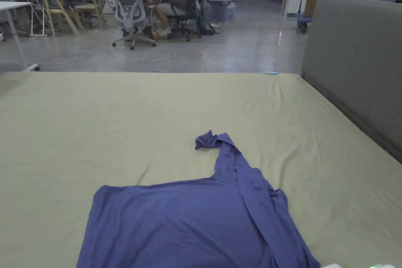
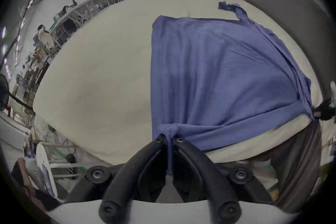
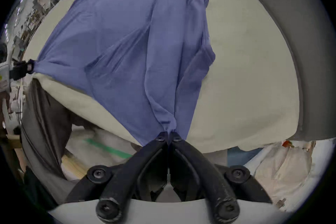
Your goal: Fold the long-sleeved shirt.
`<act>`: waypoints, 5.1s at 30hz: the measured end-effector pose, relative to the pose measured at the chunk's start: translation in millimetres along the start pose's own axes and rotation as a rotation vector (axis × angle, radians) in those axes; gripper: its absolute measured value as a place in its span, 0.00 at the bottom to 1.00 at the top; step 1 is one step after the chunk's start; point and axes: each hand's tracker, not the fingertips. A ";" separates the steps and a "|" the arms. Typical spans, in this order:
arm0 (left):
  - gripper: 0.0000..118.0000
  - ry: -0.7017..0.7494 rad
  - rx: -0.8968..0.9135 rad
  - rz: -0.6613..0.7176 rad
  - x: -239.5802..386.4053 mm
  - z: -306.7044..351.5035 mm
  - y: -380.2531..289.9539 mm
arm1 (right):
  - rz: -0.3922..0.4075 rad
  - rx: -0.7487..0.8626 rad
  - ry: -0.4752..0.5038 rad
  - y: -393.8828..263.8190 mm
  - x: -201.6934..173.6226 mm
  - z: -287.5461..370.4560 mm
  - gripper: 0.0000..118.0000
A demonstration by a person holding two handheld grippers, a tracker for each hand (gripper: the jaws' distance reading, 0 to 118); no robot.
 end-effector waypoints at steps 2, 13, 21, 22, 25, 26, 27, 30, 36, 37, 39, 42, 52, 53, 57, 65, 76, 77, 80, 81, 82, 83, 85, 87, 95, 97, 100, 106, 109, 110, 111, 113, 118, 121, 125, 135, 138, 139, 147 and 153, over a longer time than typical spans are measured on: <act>0.13 -0.006 0.047 0.019 -4.4 5.9 2.6 | -0.012 0.038 -0.003 -1.2 0.6 15.5 0.07; 0.00 -0.013 0.259 0.081 0.1 32.8 53.1 | -0.091 0.320 -0.001 43.9 8.1 63.4 0.00; 0.00 -0.094 0.336 0.008 37.9 15.3 140.5 | 0.032 0.478 0.011 210.5 5.3 81.6 0.00; 0.00 -0.108 0.342 0.008 40.2 10.4 151.2 | 0.035 0.475 0.021 242.8 6.8 71.7 0.00; 0.00 -0.183 0.353 0.029 41.2 -11.7 170.5 | 0.058 0.471 0.009 348.3 2.7 45.9 0.00; 0.00 -0.181 0.352 0.030 42.9 -19.7 177.3 | 0.079 0.450 -0.009 381.6 4.1 31.1 0.00; 0.00 -0.176 0.345 0.023 44.0 -29.5 181.9 | 0.101 0.440 0.005 419.4 4.0 16.5 0.00; 0.00 -0.164 0.324 0.006 43.1 -51.9 189.6 | 0.044 0.373 -0.003 505.0 13.6 -39.1 0.00; 0.00 -0.219 0.290 0.091 28.1 -65.4 172.4 | -0.035 0.341 -0.039 578.5 22.5 -123.9 0.71; 0.00 -0.208 0.285 0.113 27.5 -66.2 168.1 | -0.054 0.322 -0.041 582.2 21.4 -131.5 0.71; 0.00 -0.202 0.276 0.146 26.4 -68.6 157.8 | -0.058 0.265 0.020 573.7 20.0 -142.8 0.54; 0.00 -0.196 0.239 0.167 25.7 -71.0 145.3 | -0.042 0.315 -0.019 549.2 9.4 -137.7 0.02; 0.00 -0.233 0.257 0.160 29.7 -30.7 113.2 | 0.039 0.581 0.099 368.6 17.6 -5.8 0.02; 0.00 -0.237 0.262 0.160 31.0 -25.5 110.5 | 0.035 0.582 0.091 343.4 15.7 0.3 0.02; 0.00 -0.246 0.285 0.152 35.1 -1.9 95.5 | -0.039 0.510 0.067 234.5 3.4 -1.5 0.03; 0.00 -0.277 0.313 0.141 37.5 38.6 57.9 | -0.159 0.468 0.092 154.0 -5.3 -44.6 0.61; 0.00 -0.270 0.300 0.131 31.5 43.1 17.9 | -0.144 0.467 0.019 48.5 -25.0 37.8 0.00; 0.00 -0.264 0.294 0.136 29.8 38.8 18.0 | -0.133 0.467 0.057 43.7 -23.7 41.6 0.00; 0.00 -0.258 0.244 0.131 23.3 22.5 38.3 | -0.190 0.513 0.088 35.5 -23.3 57.7 0.00; 0.00 -0.252 0.232 0.127 21.3 19.5 55.3 | -0.193 0.524 0.101 35.3 -20.5 62.5 0.00; 0.00 -0.228 0.250 0.119 19.8 18.0 74.8 | -0.193 0.525 0.110 38.8 -19.8 61.8 0.00; 0.02 -0.207 0.287 0.110 17.8 15.9 92.3 | -0.196 0.527 0.110 40.0 -18.1 64.1 0.00; 0.53 -0.198 0.351 0.116 11.7 -0.3 138.3 | -0.200 0.543 0.102 40.9 -13.9 68.5 0.00; 0.87 -0.189 0.343 0.096 7.5 -35.7 182.4 | -0.207 0.539 0.102 45.6 -12.0 63.9 0.00; 0.88 0.089 0.040 0.038 -1.0 -187.4 271.8 | -0.272 0.479 0.087 43.4 -9.0 51.0 0.00; 0.48 0.082 0.030 0.080 1.9 -183.5 269.0 | -0.263 0.462 0.093 46.8 -2.8 49.4 0.00; 0.01 -0.068 0.118 0.131 12.8 -153.4 260.6 | -0.253 0.471 0.073 81.1 10.8 41.6 0.00; 0.01 -0.137 0.220 0.067 23.2 -86.7 221.3 | -0.238 0.523 0.035 232.4 52.2 12.6 0.62; 0.01 -0.148 0.233 0.056 27.3 -73.0 204.0 | -0.142 0.423 -0.007 300.7 56.8 -19.0 0.69; 0.01 -0.157 0.233 0.055 26.8 -69.6 199.1 | -0.126 0.369 -0.022 321.6 60.2 -37.2 0.68; 0.01 -0.167 0.229 0.058 25.9 -66.7 194.1 | -0.123 0.310 -0.029 336.6 60.3 -51.1 0.67; 0.01 -0.164 0.218 0.064 26.3 -69.1 192.2 | -0.149 0.227 0.022 353.8 61.2 -71.6 0.52; 0.01 -0.138 0.210 0.081 16.1 -74.9 194.3 | -0.112 0.192 0.006 334.4 38.7 -91.6 0.16; 0.01 -0.118 0.202 0.091 14.0 -81.0 202.2 | -0.153 0.172 0.057 335.3 48.7 -78.9 0.11; 0.01 -0.108 0.207 0.114 9.2 -77.9 214.5 | -0.185 0.264 0.087 319.3 53.9 -37.9 0.10; 0.01 -0.108 0.365 0.116 -3.3 38.8 158.2 | -0.170 0.653 0.160 180.1 36.4 100.0 0.10; 0.01 -0.079 0.364 0.150 -5.6 57.7 117.8 | -0.176 0.690 0.154 122.7 26.9 110.9 0.10; 0.01 -0.077 0.353 0.155 -6.6 61.2 103.6 | -0.183 0.692 0.148 102.6 23.9 112.9 0.10; 0.01 0.007 0.156 0.109 14.3 26.3 18.5 | -0.201 0.428 0.094 0.1 5.3 50.7 0.10; 0.01 0.000 0.029 0.061 24.6 -26.0 4.2 | -0.107 0.235 -0.007 3.6 -8.1 -7.9 0.10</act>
